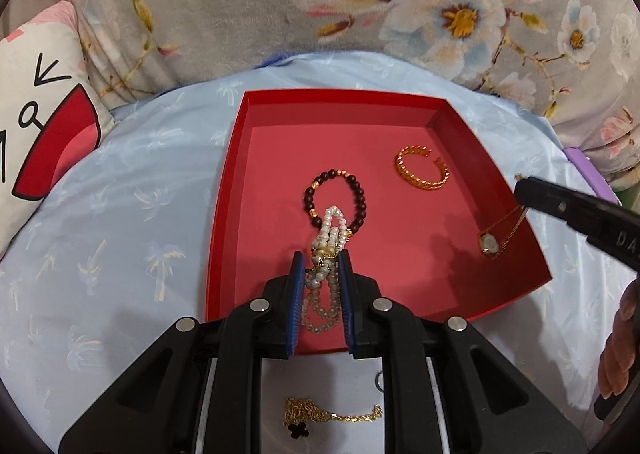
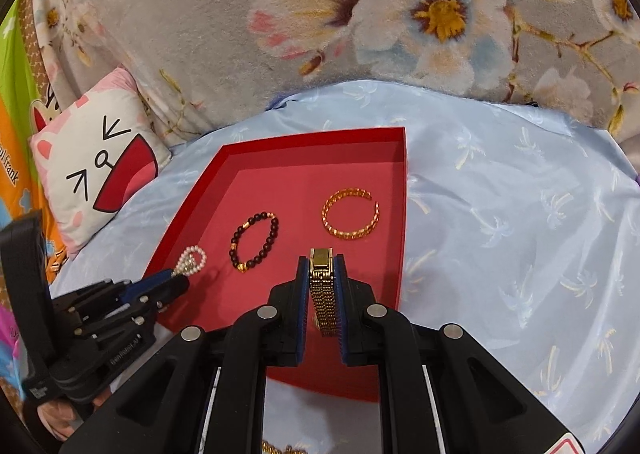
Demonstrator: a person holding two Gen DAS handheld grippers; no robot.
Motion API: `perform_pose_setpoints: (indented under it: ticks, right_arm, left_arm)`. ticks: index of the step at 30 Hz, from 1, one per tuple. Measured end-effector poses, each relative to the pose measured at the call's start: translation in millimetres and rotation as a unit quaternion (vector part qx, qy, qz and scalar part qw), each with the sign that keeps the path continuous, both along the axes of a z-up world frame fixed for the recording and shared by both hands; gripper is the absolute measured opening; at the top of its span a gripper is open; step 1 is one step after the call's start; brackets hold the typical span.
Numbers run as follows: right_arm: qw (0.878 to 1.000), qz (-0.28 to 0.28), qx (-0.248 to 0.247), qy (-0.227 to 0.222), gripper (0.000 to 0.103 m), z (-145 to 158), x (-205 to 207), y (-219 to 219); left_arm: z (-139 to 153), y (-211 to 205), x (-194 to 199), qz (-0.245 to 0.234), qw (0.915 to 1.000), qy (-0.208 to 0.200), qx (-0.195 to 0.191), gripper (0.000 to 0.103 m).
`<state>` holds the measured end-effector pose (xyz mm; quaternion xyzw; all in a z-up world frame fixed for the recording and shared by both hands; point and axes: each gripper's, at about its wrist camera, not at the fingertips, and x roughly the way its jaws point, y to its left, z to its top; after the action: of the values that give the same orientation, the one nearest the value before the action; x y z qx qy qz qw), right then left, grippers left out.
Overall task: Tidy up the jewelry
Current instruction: 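Carry the watch and pearl bracelet into the red box and release both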
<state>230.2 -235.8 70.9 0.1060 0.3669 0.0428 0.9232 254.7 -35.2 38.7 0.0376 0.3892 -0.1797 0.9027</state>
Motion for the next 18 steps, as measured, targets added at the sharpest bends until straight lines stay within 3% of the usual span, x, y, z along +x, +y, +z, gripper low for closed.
perform_pose_setpoints:
  ticks: [6, 9, 15, 18]
  right_arm:
    - [0.999, -0.014, -0.036, -0.030, 0.011, 4, 31, 5]
    - [0.999, -0.016, -0.037, -0.024, 0.011, -2, 41, 4]
    - [0.999, 0.007, -0.039, -0.002, 0.013, -21, 18, 6]
    - [0.999, 0.012, -0.033, 0.006, 0.013, -27, 5, 5]
  left_arm:
    - [-9, 1, 9, 0.014, 0.9999, 0.009, 0.001, 0.016]
    - [-13, 2, 10, 0.018, 0.9998, 0.010, 0.005, 0.016]
    - [-19, 0, 10, 0.020, 0.9996, 0.007, 0.020, 0.018]
    - [-20, 0, 9, 0.021, 0.9996, 0.012, 0.014, 0.024]
